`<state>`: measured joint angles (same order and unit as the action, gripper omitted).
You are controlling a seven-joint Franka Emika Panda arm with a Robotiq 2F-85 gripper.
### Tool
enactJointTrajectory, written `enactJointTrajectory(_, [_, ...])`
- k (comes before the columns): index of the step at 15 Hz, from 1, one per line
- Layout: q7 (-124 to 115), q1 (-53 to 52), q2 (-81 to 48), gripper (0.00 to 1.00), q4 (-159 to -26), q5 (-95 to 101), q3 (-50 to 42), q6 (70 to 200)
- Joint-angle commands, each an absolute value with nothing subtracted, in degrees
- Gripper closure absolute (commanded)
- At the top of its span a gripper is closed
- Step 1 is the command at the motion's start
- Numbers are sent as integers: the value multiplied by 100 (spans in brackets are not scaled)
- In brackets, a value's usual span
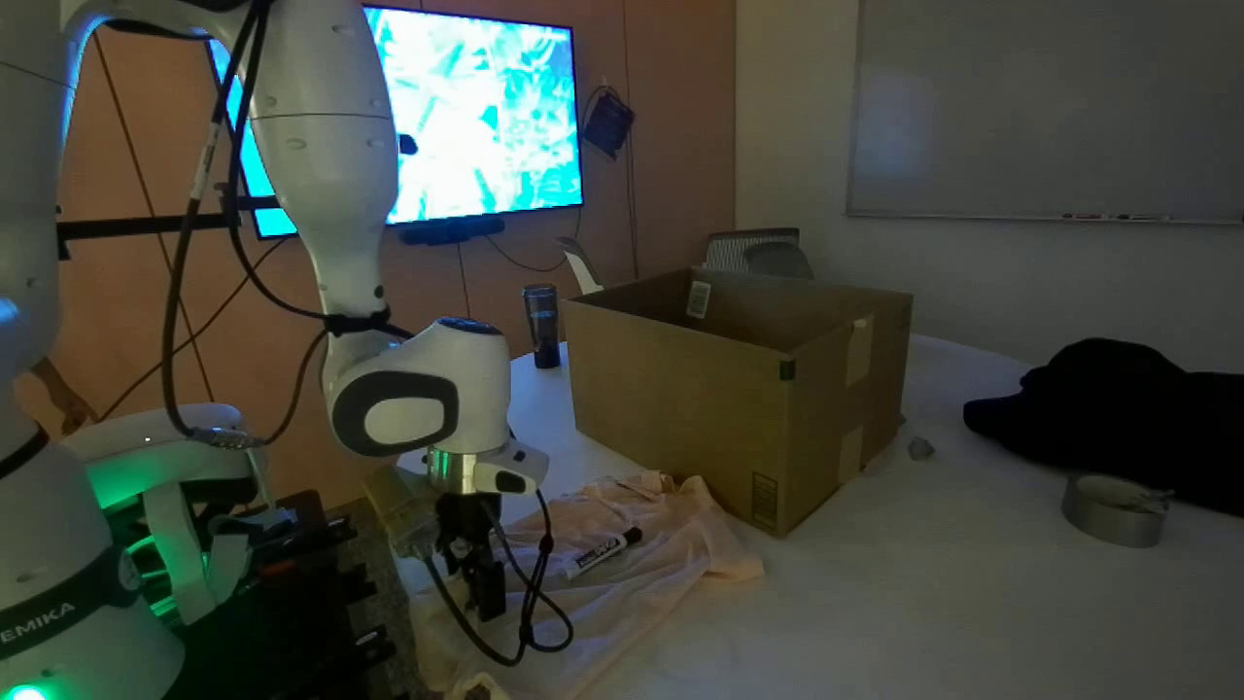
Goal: Put the black marker on the towel then fold the towel twice and put it in the box.
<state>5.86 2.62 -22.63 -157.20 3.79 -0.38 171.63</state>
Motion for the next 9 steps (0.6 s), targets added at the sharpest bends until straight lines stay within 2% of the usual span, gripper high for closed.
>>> enactJointTrajectory(1, [670, 238, -2157, 80, -15709, 507, -233, 17162])
enactJointTrajectory(4, [629, 69, -1800, 99, -15778, 688, -522, 17054])
enactJointTrajectory(9, [723, -151, -1010, 100, -15807, 1269, -832, 16896])
